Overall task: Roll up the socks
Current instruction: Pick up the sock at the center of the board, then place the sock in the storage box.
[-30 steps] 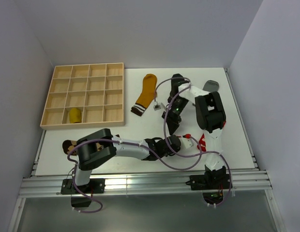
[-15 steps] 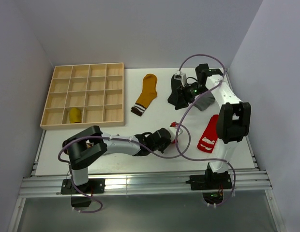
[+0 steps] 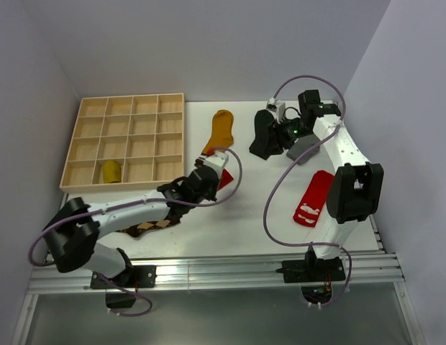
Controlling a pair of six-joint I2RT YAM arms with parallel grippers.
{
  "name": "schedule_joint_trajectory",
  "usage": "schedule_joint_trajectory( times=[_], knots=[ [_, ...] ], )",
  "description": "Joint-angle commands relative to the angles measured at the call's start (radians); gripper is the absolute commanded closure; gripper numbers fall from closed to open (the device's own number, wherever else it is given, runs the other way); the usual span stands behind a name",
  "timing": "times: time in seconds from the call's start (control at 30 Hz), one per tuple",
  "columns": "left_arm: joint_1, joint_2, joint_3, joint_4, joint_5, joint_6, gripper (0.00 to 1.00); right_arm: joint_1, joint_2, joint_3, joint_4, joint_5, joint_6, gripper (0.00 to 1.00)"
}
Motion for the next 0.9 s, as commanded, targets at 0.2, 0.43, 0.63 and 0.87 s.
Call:
schedule_joint_trajectory(
  times=[0.2, 0.43, 0.63, 0.87],
  knots=[
    [0.163, -0.229, 0.135, -0.297, -0.390, -0.083, 1.00, -0.013, -0.107, 0.020, 0.026, 0.043, 0.033, 0.46],
    [0.311, -0.250, 0.236, -0.610, -0.657, -0.268, 1.00, -0.013, -0.148, -0.009, 0.063, 0.077, 0.042, 0.47],
    [0.393, -0.119, 0.275, -0.812, -0.696, -0.394, 1.00, -0.011, -0.170, -0.015, 0.063, 0.074, 0.041, 0.47],
    [0.454, 0.083, 0.313, -0.842, -0.644, -0.472, 1.00, -0.013, -0.186, -0.061, 0.081, 0.066, 0.030, 0.47]
  ],
)
